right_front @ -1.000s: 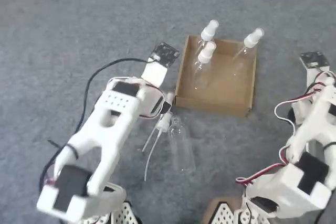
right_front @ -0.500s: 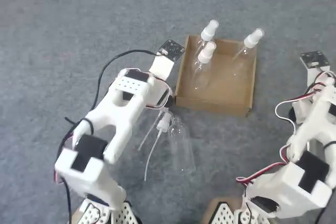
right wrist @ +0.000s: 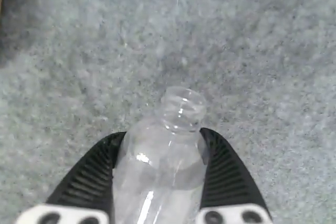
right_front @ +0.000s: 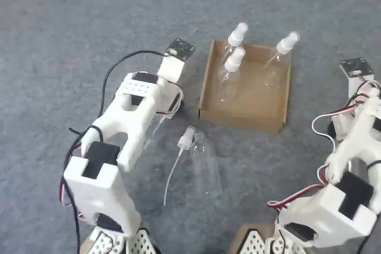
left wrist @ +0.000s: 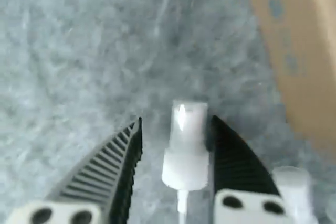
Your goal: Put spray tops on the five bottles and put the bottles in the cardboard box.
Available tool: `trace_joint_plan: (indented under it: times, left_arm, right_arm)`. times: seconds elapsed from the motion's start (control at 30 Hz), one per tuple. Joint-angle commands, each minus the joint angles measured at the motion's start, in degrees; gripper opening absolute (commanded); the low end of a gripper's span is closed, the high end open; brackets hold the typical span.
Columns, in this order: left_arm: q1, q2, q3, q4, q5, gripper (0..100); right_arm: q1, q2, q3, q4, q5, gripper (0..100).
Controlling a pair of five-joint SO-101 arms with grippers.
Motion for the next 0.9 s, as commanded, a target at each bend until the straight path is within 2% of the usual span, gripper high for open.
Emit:
trace_joint_plan:
  times: [0.0, 0.27, 0.57, 0.87]
  left_arm:
    - [-0.62, -1.93, -2.59, 2.02, -0.44, 18]
    - [-0.18, -1.41, -2.59, 1.67, -1.58, 18]
    - [0.09, -1.23, -3.91, 0.97, -2.90, 21]
    - [3.96, -1.14, -3.65, -0.09, -2.90, 21]
  right_arm:
    - [0.40, -0.92, -2.73, -0.48, 0.53, 1.3]
    - [0.31, -0.92, -2.73, -0.22, 0.53, 1.8]
    - [0.31, -0.92, -2.73, -0.22, 0.53, 14.1]
    - [0.48, -0.92, -2.73, -0.04, 0.53, 24.0]
